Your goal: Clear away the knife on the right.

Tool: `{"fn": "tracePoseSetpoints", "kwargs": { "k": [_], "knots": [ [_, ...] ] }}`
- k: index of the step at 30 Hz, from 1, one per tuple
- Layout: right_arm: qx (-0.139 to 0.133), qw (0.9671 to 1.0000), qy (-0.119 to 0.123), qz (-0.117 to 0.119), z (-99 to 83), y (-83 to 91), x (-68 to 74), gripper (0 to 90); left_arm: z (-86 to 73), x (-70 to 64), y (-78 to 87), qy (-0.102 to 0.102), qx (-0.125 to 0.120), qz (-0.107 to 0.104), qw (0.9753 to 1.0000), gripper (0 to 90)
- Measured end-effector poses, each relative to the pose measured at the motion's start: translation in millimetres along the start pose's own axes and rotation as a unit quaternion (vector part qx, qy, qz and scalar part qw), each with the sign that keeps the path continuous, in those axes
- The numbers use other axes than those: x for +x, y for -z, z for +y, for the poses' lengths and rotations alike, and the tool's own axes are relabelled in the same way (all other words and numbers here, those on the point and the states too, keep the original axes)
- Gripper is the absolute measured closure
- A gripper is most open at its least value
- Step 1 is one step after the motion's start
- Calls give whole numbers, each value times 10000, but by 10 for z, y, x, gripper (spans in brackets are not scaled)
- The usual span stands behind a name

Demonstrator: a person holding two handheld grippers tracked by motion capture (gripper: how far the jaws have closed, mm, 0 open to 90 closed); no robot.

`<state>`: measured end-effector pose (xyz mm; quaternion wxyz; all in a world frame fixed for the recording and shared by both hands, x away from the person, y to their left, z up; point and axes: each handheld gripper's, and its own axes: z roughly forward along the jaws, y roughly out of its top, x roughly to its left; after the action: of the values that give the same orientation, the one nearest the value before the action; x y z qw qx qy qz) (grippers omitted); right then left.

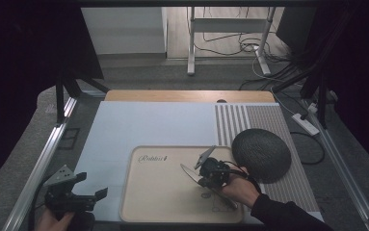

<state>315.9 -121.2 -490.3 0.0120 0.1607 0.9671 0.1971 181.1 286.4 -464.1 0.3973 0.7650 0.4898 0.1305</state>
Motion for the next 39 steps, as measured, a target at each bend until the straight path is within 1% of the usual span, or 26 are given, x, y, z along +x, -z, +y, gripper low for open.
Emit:
{"fn": "tracePoseSetpoints", "kwargs": {
  "k": [4, 5, 6, 8, 9, 10, 11, 12, 14, 17, 18, 20, 22, 23, 25, 32, 36, 39],
  "knots": [
    [43, 9999, 147, 41, 127, -152, 29, 898, -1, -1, 1, -7, -2, 1, 10000, 14],
    [38, 9999, 161, 28, 153, -191, 30, 898, -1, -1, 2, -7, -4, 0, 10000, 14],
    [121, 9998, 177, -48, 175, -218, 25, 898, -3, 0, 3, -4, -7, -1, 10000, 14],
    [89, 9999, 62, -71, 198, -228, -9, 898, -6, 1, 4, -1, -24, -6, 10000, 14],
    [98, 9999, 50, -126, 197, -227, -26, 898, -6, 3, 5, 2, -22, -12, 10000, 14],
    [119, 9996, 25, -239, 191, -219, -48, 898, -6, 3, 5, 4, -23, -15, 10000, 14],
    [148, 9994, 9, -299, 175, -205, -81, 898, -6, 2, 5, -2, -22, -14, 10000, 14],
    [129, 9993, -49, -348, 152, -196, -115, 898, -6, 0, 4, -10, -20, -10, 10000, 14],
    [186, 9985, -150, -486, 102, -159, -184, 898, -4, -4, 3, -28, -15, -7, 10000, 14],
    [257, 9972, -380, -590, 3, -92, -295, 899, -2, -6, 2, -30, -7, -3, 10000, 14],
    [233, 9967, -440, -642, -26, -83, -313, 898, -2, -5, 2, -28, -9, -4, 10000, 14],
    [287, 9960, -561, -640, -106, -33, -374, 898, -2, -3, 2, -22, -12, -6, 10000, 14],
    [319, 9950, -661, -674, -165, 1, -404, 898, -2, -3, 2, -19, -14, -6, 10000, 14],
    [316, 9944, -717, -708, -198, 17, -417, 898, -1, -5, 2, -23, -12, -5, 10000, 14],
    [303, 9937, -829, -687, -260, 47, -446, 899, 1, -7, 0, -32, -4, -1, 10000, 14],
    [385, 9914, -962, -796, -378, 113, -479, 899, 0, -1, 2, -15, -6, -4, 10000, 14],
    [387, 9907, -1042, -791, -449, 150, -509, 899, 1, -3, 1, -17, -6, -3, 10000, 15],
    [356, 9908, -1100, -709, -495, 169, -522, 899, 1, -3, 1, -19, -6, -2, 10000, 15]
  ]
}}
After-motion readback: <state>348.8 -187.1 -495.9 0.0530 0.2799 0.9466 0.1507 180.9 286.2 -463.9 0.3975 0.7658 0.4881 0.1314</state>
